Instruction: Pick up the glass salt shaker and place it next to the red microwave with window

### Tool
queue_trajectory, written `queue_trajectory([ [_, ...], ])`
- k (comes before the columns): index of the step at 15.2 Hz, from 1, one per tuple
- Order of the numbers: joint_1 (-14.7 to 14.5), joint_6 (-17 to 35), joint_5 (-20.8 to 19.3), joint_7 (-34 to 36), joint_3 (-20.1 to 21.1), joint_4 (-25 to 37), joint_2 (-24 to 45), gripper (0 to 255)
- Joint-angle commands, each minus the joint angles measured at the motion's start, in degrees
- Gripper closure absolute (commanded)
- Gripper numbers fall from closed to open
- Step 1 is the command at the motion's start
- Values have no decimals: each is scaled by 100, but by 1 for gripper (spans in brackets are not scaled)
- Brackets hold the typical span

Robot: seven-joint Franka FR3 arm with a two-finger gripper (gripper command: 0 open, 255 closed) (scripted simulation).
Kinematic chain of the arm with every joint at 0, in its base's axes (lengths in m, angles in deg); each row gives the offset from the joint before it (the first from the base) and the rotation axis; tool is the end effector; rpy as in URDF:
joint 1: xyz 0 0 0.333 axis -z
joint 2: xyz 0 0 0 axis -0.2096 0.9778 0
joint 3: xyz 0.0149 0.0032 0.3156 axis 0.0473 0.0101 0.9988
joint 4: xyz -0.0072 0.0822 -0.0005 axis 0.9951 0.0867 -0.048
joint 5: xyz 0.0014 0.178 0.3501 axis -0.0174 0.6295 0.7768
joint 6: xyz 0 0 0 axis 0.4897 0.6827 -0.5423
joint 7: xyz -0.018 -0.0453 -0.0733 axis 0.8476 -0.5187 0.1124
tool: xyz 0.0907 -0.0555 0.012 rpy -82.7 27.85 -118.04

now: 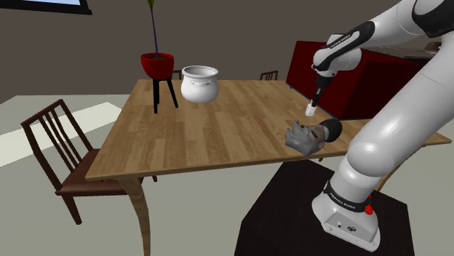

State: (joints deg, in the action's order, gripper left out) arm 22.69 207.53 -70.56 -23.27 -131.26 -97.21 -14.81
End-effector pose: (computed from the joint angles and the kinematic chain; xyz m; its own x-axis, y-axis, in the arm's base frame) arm 0.2444 -0.4227 0.3868 0.9982 0.0595 0.0069 0.0585 -0.9929 0.1038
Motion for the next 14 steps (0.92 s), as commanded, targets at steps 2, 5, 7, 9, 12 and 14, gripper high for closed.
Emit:
queue_trajectory([
  [2,-31,198,69,-39,-55,-96,121,255],
  [5,-31,198,71,-40,-55,-95,122,255],
  [7,-31,198,71,-40,-55,-95,122,255],
  [9,-31,198,71,-40,-55,-95,122,0],
  [12,-31,198,71,-40,-55,-95,122,0],
  [14,-31,198,71,-40,-55,-95,122,0],
])
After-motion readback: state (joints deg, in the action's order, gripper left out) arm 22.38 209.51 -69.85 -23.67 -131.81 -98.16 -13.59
